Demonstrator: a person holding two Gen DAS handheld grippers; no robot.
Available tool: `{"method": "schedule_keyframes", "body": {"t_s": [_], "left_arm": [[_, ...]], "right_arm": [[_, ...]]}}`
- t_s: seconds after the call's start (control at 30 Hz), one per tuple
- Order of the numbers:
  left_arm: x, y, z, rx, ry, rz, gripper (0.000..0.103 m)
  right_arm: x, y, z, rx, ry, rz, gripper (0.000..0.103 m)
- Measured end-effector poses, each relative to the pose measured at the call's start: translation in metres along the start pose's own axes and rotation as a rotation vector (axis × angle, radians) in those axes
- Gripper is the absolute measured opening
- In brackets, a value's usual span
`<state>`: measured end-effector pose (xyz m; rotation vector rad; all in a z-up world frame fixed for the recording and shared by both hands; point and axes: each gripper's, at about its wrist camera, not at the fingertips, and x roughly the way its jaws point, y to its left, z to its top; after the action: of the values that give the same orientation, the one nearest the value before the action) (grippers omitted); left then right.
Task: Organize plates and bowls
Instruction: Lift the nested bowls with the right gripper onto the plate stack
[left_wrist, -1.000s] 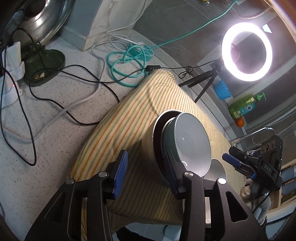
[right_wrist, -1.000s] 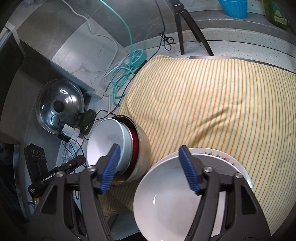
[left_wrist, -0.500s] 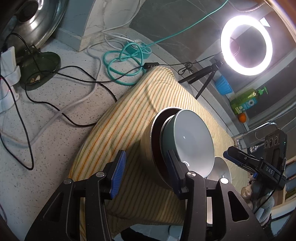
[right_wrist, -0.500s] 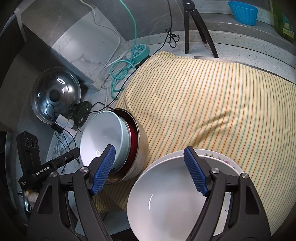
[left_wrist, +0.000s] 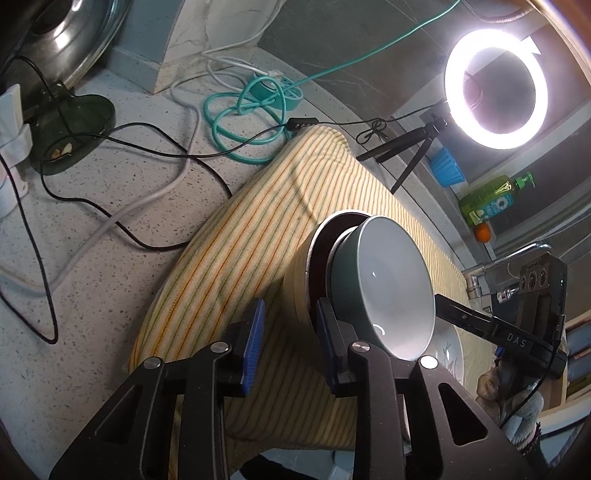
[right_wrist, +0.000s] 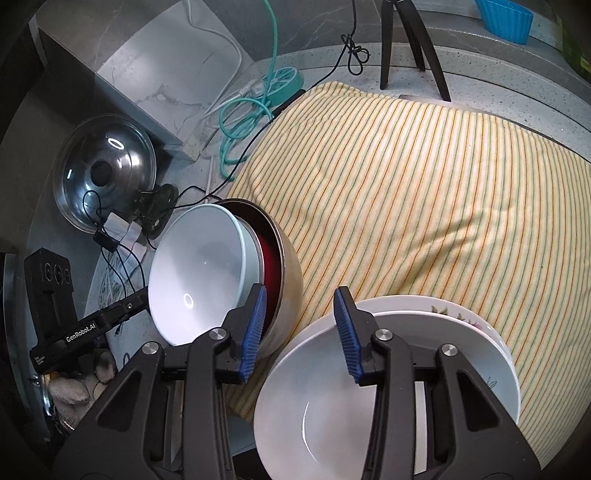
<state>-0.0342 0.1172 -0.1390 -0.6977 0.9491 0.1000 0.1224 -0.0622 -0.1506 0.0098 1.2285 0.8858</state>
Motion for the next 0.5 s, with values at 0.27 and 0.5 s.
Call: {"method": "schedule_keyframes", "body": {"t_s": [0.27,0.5], "left_arm": [[0.009,0.000,0.002,-0.003,0.021,-0.018,0.023],[0.015,-0.002,0.005,0.014,0.038,-0.038,0.017]], "right_arm": [[0.014,-0.002,-0.001,0.028,0.033,0.018,0.029],[0.019,0.000,0.001,0.045,0.045,0.045,0.016]]}}
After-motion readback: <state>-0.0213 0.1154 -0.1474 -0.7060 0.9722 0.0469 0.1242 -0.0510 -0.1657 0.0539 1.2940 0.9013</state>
